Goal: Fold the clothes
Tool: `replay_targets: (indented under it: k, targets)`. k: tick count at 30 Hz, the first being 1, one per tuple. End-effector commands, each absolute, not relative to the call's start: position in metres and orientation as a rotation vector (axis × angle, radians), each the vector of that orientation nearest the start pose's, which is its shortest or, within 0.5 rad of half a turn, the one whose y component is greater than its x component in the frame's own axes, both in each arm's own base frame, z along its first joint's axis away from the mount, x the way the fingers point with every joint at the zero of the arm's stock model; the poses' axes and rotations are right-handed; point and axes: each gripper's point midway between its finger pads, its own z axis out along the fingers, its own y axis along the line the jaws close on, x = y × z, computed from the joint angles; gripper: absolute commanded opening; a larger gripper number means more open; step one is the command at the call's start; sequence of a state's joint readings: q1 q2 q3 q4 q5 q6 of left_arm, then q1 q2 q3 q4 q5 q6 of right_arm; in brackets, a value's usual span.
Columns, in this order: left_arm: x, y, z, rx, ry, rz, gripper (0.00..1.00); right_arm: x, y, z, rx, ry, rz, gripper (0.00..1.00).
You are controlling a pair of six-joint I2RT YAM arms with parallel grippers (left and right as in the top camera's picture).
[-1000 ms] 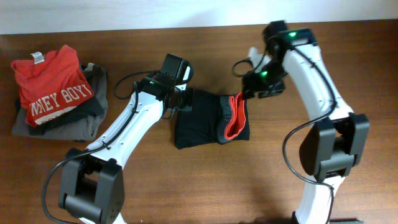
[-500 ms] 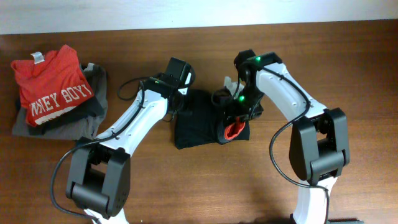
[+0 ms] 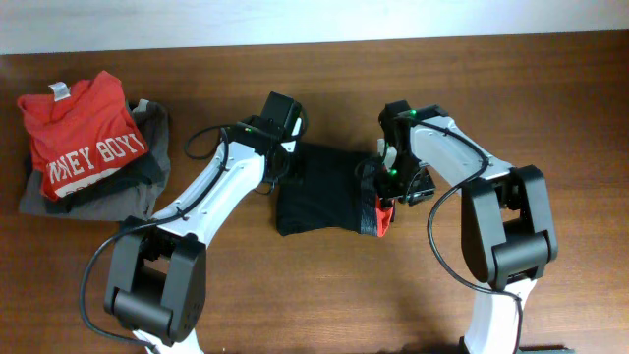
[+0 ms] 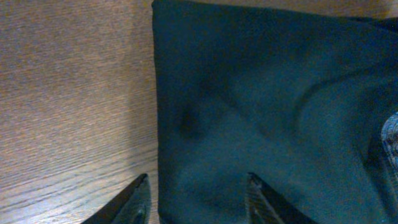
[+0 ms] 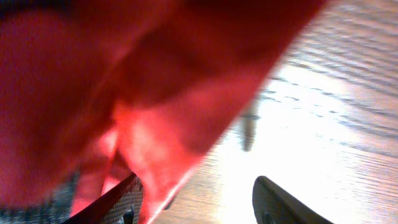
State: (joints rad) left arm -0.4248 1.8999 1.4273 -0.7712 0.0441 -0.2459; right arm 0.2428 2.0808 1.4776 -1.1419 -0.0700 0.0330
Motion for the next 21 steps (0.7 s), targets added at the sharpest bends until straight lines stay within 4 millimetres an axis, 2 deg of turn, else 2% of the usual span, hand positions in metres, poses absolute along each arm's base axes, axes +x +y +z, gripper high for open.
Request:
replay_targets:
  k: [1,4,7,11,13,16,21]
  targets:
    - [0.392,-0.183,0.076,0.276,2.818,-0.203,0.52,0.332,0.086,0.012,-0.294,3.302,0.000,0.60]
    - [0.392,-0.183,0.076,0.276,2.819,-0.203,0.52,0.339,0.094,0.027,-0.287,3.290,0.061,0.60]
    - [0.392,-0.183,0.076,0.276,2.819,-0.203,0.52,0.359,0.100,0.053,-0.285,3.215,0.089,0.60]
    - [0.392,-0.183,0.076,0.276,2.820,-0.202,0.52,0.399,0.111,0.096,-0.312,3.057,0.135,0.64]
    - [0.391,-0.183,0.076,0.277,2.822,-0.201,0.52,0.407,0.118,0.105,-0.371,3.009,0.176,0.64]
    - [0.390,-0.183,0.075,0.277,2.827,-0.200,0.52,0.406,0.124,0.104,-0.401,3.008,0.225,0.65]
    - [0.389,-0.182,0.075,0.277,2.830,-0.198,0.52,0.395,0.126,0.080,-0.415,3.069,0.257,0.65]
